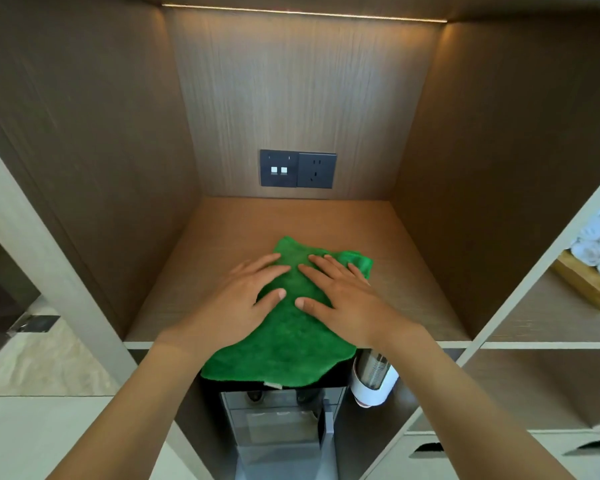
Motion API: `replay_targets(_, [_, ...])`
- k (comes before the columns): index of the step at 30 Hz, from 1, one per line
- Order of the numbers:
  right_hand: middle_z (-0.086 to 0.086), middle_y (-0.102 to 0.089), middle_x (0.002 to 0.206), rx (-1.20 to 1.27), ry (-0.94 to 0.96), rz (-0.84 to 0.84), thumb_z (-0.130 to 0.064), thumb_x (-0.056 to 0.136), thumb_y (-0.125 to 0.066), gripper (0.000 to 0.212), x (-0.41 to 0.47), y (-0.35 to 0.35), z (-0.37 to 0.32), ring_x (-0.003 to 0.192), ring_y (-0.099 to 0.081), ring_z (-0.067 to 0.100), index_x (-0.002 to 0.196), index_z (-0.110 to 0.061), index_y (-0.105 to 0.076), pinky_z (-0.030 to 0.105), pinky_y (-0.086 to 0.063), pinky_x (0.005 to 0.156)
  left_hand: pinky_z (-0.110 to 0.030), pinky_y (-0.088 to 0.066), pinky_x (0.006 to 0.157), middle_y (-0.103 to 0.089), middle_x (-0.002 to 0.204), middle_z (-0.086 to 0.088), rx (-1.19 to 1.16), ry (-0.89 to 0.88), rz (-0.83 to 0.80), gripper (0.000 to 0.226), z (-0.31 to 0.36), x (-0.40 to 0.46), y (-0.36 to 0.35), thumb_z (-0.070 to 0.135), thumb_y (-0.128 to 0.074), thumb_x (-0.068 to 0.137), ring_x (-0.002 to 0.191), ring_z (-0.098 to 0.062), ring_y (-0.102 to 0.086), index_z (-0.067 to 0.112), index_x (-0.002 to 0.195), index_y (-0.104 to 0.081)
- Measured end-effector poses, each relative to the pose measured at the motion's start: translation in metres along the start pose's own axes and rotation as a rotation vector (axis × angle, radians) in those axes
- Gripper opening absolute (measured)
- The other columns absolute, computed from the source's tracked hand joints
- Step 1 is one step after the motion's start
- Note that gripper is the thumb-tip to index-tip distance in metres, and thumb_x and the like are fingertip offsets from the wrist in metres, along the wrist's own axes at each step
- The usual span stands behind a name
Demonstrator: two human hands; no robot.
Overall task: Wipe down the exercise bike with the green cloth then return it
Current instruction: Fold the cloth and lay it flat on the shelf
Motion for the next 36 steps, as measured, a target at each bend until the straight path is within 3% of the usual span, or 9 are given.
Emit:
replay_targets(4, [-0.013, -0.004, 0.177, -0.033, 0.045, -0.07, -0.072, 0.101, -0.036, 0.076, 0.008, 0.009, 0.007, 0.162, 0.004, 0.008, 0.167, -0.039, -0.016, 0.041, 0.004, 0.131, -0.04, -0.005, 0.128, -0.012, 0.172, 0.018, 0.059, 0.06, -0.057, 0.055, -0.003, 0.003, -0.012, 0.053, -0.031, 0.109, 0.16, -0.011, -0.007, 0.043, 0.162, -0.024])
replay_targets(9, [-0.012, -0.014, 0.175, 0.015, 0.057, 0.003, -0.07, 0.102, -0.038, 0.075, -0.008, 0.011, 0.006, 0.162, 0.0, 0.006, 0.166, -0.035, -0.024, 0.044, -0.002, 0.132, -0.041, -0.002, 0.13, -0.004, 0.174, 0.013, 0.121, 0.178, 0.006, 0.059, 0.014, -0.024, -0.021, 0.054, -0.024, 0.109, 0.161, -0.014, -0.001, 0.039, 0.165, -0.014])
replay_targets(12, [-0.019, -0.011, 0.175, 0.048, 0.065, -0.005, -0.072, 0.099, -0.022, 0.075, -0.031, 0.005, 0.004, 0.16, 0.004, 0.0, 0.166, -0.038, -0.022, 0.039, 0.0, 0.132, -0.038, -0.003, 0.131, -0.001, 0.174, 0.014, 0.115, 0.223, -0.015, 0.069, 0.016, -0.044, -0.023, 0.066, -0.018, 0.103, 0.161, -0.013, 0.002, 0.038, 0.165, -0.012])
replay_targets(16, [-0.023, 0.002, 0.174, -0.008, 0.067, -0.071, -0.073, 0.097, -0.014, 0.077, -0.035, -0.001, 0.002, 0.159, 0.012, -0.003, 0.167, -0.042, -0.011, 0.04, 0.005, 0.131, -0.043, -0.007, 0.131, 0.003, 0.172, 0.023, 0.134, 0.085, -0.038, 0.085, 0.013, -0.048, -0.016, 0.077, 0.004, 0.089, 0.158, -0.005, 0.015, 0.042, 0.164, -0.014])
replay_targets(20, [-0.023, 0.009, 0.174, -0.055, 0.11, -0.075, -0.084, 0.093, -0.022, 0.088, -0.037, -0.003, -0.001, 0.158, 0.017, -0.002, 0.167, -0.042, -0.003, 0.044, 0.004, 0.132, -0.044, 0.001, 0.131, 0.013, 0.168, 0.029, 0.237, -0.019, -0.09, 0.087, 0.012, -0.051, -0.021, 0.078, 0.019, 0.085, 0.155, 0.001, 0.022, 0.045, 0.163, 0.003])
replay_targets(23, [-0.022, 0.017, 0.173, -0.143, 0.15, -0.079, -0.091, 0.087, -0.036, 0.103, -0.044, -0.008, -0.001, 0.157, 0.021, -0.001, 0.167, -0.041, 0.006, 0.041, 0.006, 0.131, -0.043, 0.001, 0.13, 0.013, 0.168, 0.026, 0.268, -0.067, -0.085, 0.092, 0.01, -0.056, -0.026, 0.083, 0.018, 0.084, 0.158, -0.003, 0.016, 0.042, 0.164, 0.003])
replay_targets(29, [-0.019, 0.02, 0.173, -0.274, 0.196, -0.019, -0.084, 0.092, -0.038, 0.101, -0.052, -0.014, -0.001, 0.158, 0.022, 0.004, 0.166, -0.037, 0.013, 0.042, 0.003, 0.132, -0.058, -0.047, 0.11, -0.04, 0.164, 0.008, 0.411, -0.138, 0.101, 0.071, 0.004, -0.06, -0.034, 0.065, -0.021, 0.102, 0.151, -0.02, -0.04, 0.027, 0.159, -0.038])
replay_targets(33, [-0.014, 0.014, 0.175, -0.321, 0.198, 0.022, -0.083, 0.096, -0.029, 0.095, -0.057, -0.019, -0.001, 0.161, 0.014, 0.009, 0.167, -0.033, 0.01, 0.044, -0.004, 0.132, -0.057, -0.05, 0.107, -0.047, 0.16, 0.007, 0.423, -0.17, 0.194, 0.066, 0.004, -0.062, -0.035, 0.061, -0.03, 0.101, 0.146, -0.021, -0.048, 0.026, 0.155, -0.045])
replay_targets(36, [-0.007, -0.008, 0.177, -0.361, 0.229, 0.144, -0.079, 0.098, -0.031, 0.09, -0.059, -0.019, -0.001, 0.163, -0.009, 0.015, 0.169, -0.027, -0.009, 0.047, -0.022, 0.129, -0.055, -0.048, 0.11, -0.047, 0.159, 0.01, 0.395, -0.173, 0.192, 0.064, 0.005, -0.065, -0.035, 0.06, -0.031, 0.102, 0.147, -0.019, -0.046, 0.027, 0.154, -0.048])
Point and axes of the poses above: each hand's wrist, its own x-axis towards the middle knuckle, its own y-axis out of the back of the hand, z = x × y, the point moved 6 cm from there along x, towards the middle knuckle
